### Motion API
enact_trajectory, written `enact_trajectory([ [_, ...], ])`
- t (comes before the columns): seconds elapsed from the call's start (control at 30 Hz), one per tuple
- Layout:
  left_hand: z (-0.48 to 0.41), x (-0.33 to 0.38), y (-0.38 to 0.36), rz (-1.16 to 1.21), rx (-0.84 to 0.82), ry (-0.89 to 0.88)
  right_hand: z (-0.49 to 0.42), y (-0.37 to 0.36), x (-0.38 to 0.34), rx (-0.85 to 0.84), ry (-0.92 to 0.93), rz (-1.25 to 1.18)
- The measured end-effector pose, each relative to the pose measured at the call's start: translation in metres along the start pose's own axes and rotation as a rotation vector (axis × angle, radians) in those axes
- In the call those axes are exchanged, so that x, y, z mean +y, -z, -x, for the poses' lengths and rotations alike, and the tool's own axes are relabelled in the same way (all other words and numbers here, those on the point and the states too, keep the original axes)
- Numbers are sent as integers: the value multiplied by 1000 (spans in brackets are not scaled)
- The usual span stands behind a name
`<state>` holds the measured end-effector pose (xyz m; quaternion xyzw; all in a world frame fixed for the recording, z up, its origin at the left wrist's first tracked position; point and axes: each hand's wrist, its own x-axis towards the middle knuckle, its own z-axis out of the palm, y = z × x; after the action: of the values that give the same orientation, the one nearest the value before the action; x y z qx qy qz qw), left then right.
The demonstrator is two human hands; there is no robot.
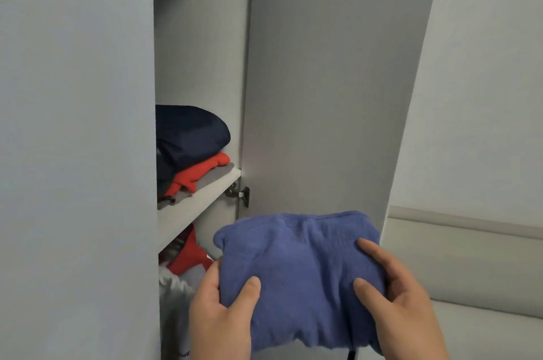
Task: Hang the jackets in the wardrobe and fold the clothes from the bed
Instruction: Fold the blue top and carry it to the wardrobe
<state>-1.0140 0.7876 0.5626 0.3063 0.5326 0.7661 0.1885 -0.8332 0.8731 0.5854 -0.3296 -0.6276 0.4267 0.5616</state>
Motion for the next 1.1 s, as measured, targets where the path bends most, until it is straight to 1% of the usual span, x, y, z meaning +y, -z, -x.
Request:
enact_trajectory([
  [0.1, -26, -2, -22, -115, -24, -103, -50, -7, 20, -38, 81, 24],
  [0.17, -42, 5, -34, -135, 2, -164, -78, -12, 26, -75, 105, 17],
  [0.27, -65, 31, -53, -47, 152, -316, -114, -22, 20, -180, 148, -18],
  [0.33, -78, 49, -61, -45, 224, -419, -137, -33, 6, -205, 210, -97],
  [0.43, -103, 72, -64, -36, 358, -516, -171, -62, -22, -227, 286, -216],
  [0.57, -142, 104, -63, -57, 524, -604, -208, -118, -62, -267, 332, -290],
  [0.63, -162, 115, -60, -35, 626, -617, -230, -146, -78, -293, 286, -345],
  [0.73, -189, 123, -58, 36, 741, -607, -264, -186, -100, -390, 139, -434],
  [0.9, -232, 130, -48, 107, 827, -574, -303, -240, -121, -553, 6, -581],
  [1.03, -260, 119, -32, 31, 891, -506, -330, -286, -115, -618, -58, -661],
  [1.1, -269, 106, -23, 11, 905, -450, -343, -309, -103, -620, -87, -624],
])
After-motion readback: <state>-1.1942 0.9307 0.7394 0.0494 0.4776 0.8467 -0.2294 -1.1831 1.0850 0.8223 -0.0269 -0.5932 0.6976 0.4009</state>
